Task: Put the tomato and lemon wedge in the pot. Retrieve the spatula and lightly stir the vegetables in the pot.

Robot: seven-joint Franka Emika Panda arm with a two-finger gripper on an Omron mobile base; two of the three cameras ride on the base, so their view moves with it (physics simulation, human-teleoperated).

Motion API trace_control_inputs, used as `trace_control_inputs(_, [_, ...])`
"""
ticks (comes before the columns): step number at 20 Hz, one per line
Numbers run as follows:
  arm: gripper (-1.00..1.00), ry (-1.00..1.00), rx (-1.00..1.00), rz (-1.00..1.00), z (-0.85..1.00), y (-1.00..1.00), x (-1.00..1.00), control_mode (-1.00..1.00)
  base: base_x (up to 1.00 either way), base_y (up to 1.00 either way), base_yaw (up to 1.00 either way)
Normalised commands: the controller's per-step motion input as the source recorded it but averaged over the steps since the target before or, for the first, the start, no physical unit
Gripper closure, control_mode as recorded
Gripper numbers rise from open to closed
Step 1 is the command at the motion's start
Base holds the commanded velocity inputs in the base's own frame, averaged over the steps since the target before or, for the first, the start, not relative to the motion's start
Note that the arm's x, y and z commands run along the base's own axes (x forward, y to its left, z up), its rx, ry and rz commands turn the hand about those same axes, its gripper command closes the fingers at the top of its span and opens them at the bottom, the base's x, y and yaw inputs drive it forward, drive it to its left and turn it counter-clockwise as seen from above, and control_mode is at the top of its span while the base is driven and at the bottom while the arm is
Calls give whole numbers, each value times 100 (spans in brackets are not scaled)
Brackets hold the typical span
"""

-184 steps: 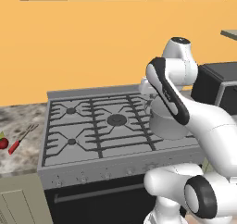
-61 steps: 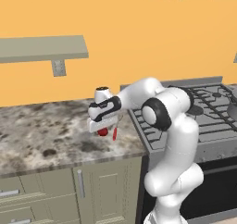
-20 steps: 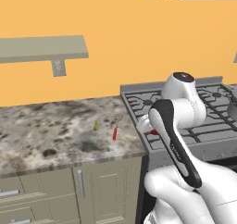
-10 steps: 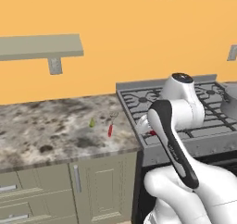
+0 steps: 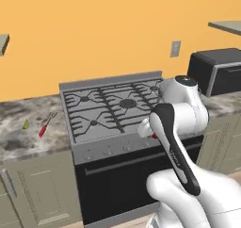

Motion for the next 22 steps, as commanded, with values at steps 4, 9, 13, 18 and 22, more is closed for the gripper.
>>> trace_control_inputs(4, [100, 0, 0, 0, 0, 0, 0, 100, 66, -100, 7])
trace_control_inputs(9, [100, 0, 0, 0, 0, 0, 0, 100, 94, -100, 37])
trace_control_inputs(13, [100, 0, 0, 0, 0, 0, 0, 100, 31, -97, 11])
trace_control_inputs(18, [100, 0, 0, 0, 0, 0, 0, 100, 36, -4, -4])
trace_control_inputs(22, [100, 0, 0, 0, 0, 0, 0, 100, 0, 0, 0])
